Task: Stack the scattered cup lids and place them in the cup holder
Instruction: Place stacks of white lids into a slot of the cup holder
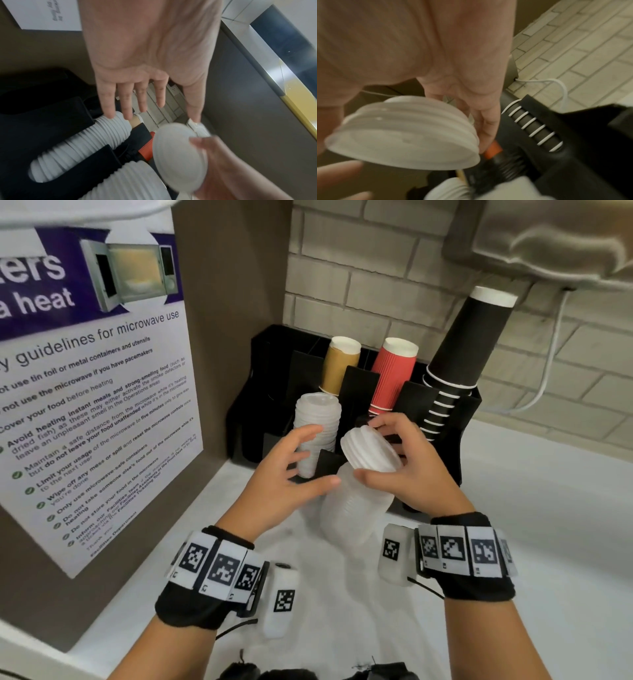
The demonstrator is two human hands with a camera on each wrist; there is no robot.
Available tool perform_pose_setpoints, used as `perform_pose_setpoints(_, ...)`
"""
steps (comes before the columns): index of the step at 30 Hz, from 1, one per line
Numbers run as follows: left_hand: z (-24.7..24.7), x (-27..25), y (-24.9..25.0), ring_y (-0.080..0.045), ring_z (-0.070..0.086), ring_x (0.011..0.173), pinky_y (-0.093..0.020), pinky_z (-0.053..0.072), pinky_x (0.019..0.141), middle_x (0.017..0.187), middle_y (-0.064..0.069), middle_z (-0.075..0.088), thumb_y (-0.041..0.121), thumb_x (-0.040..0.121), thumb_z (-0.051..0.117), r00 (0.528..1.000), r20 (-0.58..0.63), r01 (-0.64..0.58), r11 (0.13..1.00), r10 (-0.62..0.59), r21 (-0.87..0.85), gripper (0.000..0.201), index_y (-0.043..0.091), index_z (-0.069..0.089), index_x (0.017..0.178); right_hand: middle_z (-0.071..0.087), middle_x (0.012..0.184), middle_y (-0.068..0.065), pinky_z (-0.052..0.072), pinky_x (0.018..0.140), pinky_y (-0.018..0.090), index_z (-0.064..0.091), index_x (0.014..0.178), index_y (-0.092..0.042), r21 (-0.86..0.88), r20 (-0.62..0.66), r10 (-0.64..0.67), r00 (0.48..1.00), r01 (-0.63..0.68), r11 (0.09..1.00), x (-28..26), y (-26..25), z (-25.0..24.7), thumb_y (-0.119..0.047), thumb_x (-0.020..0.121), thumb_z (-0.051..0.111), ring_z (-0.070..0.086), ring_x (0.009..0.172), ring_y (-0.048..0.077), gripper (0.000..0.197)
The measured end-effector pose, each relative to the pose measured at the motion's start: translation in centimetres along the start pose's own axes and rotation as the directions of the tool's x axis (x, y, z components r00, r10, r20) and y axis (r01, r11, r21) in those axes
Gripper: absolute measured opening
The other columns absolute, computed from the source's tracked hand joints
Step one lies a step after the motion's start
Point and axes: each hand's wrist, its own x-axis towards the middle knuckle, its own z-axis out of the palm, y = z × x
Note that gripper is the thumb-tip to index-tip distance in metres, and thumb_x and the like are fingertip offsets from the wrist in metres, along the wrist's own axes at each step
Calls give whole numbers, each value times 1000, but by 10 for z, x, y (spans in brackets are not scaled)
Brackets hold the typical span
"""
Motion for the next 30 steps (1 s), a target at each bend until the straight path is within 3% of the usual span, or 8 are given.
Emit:
perform_pose_setpoints(4, 13, -2, 6, -8, 44, 135, -38, 37, 113, 151, 15, 39, 38, 64, 88, 995, 80, -56, 992, 66, -117, 99, 50, 29, 143, 53, 118, -9, 54, 85, 29, 42, 123, -48, 244, 116, -75, 990, 45, 969, -1, -26, 9, -29, 71, 77, 60, 104, 12, 66)
perform_pose_setpoints(8, 11, -3, 10, -14, 51, 131, -49, 39, 111, 151, 12, 40, 34, 62, 85, 995, 27, -92, 973, 100, -214, 96, 55, 34, 140, 55, 120, -13, 55, 90, 34, 46, 127, -48, 321, 206, -87, 975, 16, 947, -2, -34, 11, -36, 76, 75, 62, 108, 9, 60)
perform_pose_setpoints(13, 8, -3, 11, -17, 57, 125, -49, 46, 104, 146, 14, 44, 35, 58, 88, 994, 28, -97, 973, 105, -208, 95, 53, 40, 138, 57, 128, -3, 51, 96, 36, 50, 131, -40, 357, 248, -74, 966, -20, 934, -3, -30, 0, -32, 73, 79, 58, 118, 13, 65)
perform_pose_setpoints(18, 14, -6, 13, -18, 57, 124, -48, 48, 104, 148, 13, 41, 34, 55, 88, 995, 2, -96, 973, 98, -209, 97, 49, 41, 139, 62, 120, -6, 55, 85, 29, 52, 128, -39, 331, 231, -52, 972, -28, 943, -4, -31, -1, -28, 67, 83, 62, 110, 11, 70)
perform_pose_setpoints(23, 18, -4, 13, -17, 54, 127, -45, 46, 105, 142, 26, 44, 32, 55, 89, 993, 24, -108, 971, 116, -214, 100, 54, 39, 138, 58, 117, -10, 56, 78, 25, 54, 123, -34, 315, 161, -79, 984, 24, 949, -8, -33, 0, -21, 66, 86, 63, 104, 8, 67)
perform_pose_setpoints(26, 18, -4, 10, -12, 50, 131, -44, 41, 110, 139, 36, 42, 34, 55, 93, 991, 44, -114, 970, 126, -215, 102, 62, 36, 134, 56, 117, -10, 58, 78, 31, 53, 122, -33, 303, 122, -101, 987, 60, 951, -8, -32, -6, -19, 67, 85, 63, 103, 11, 65)
perform_pose_setpoints(28, 13, -5, 8, -7, 49, 130, -38, 40, 111, 143, 29, 40, 37, 58, 87, 993, -8, -116, 974, 116, -196, 92, 62, 37, 131, 56, 115, -9, 58, 78, 32, 52, 121, -32, 334, 15, -88, 996, 78, 939, -6, -25, -16, -24, 65, 82, 64, 101, 11, 64)
perform_pose_setpoints(30, 6, -5, 8, -6, 53, 125, -31, 44, 106, 142, 19, 44, 38, 63, 79, 991, -90, -111, 979, 97, -172, 76, 53, 43, 128, 55, 116, -6, 56, 74, 27, 51, 119, -32, 358, -175, -40, 984, 101, 928, -2, -10, -29, -21, 65, 80, 63, 101, 8, 62)
